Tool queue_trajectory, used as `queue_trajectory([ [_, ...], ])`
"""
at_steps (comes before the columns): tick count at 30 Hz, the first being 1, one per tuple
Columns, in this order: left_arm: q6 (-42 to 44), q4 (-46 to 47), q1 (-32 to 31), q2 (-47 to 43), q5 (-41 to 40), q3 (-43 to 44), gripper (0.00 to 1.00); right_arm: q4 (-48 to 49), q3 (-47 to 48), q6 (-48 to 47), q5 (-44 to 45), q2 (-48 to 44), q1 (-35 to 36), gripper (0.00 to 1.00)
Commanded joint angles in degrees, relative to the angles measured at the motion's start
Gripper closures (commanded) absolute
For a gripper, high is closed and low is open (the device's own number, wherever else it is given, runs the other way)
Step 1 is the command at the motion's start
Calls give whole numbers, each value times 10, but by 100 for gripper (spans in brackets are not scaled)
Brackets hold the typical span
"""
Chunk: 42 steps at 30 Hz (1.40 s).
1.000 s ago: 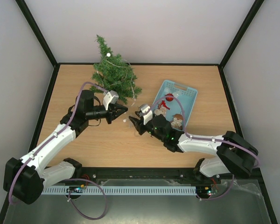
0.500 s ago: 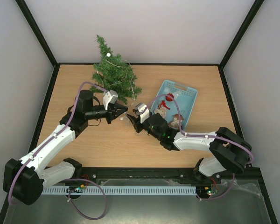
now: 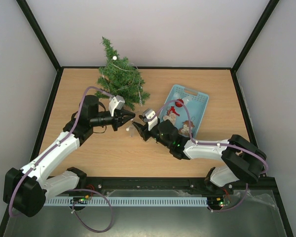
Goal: Decorate the small christmas tree
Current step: Wrap the decoration item around the Christmas tree.
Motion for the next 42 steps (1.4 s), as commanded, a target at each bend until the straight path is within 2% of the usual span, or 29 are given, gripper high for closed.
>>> queue_trajectory([
  [1, 3, 13, -2, -6, 16, 14, 98, 43, -5, -6, -13, -14, 4, 58],
  [12, 5, 0, -2, -12, 24, 13, 98, 59, 12, -13, 10, 3, 4, 57],
  [15, -1, -2, -2, -13, 23, 14, 98, 62, 16, -25, 11, 0, 4, 60],
  [17, -7, 1, -2, -13, 22, 15, 98, 62, 14, -38, 3, -3, 4, 68],
  [20, -18, 9, -2, -13, 22, 15, 98, 61, 8, -65, -10, -10, 4, 95],
  [21, -18, 9, -2, -13, 19, 15, 98, 60, 3, -75, -15, -15, 4, 98],
  [29, 14, -35, 5, -8, -6, 38, 98, -3, -21, -149, -28, -76, 4, 98],
  [42, 72, -109, 24, -10, -34, 71, 98, -41, -19, -183, -15, -96, 0, 98],
])
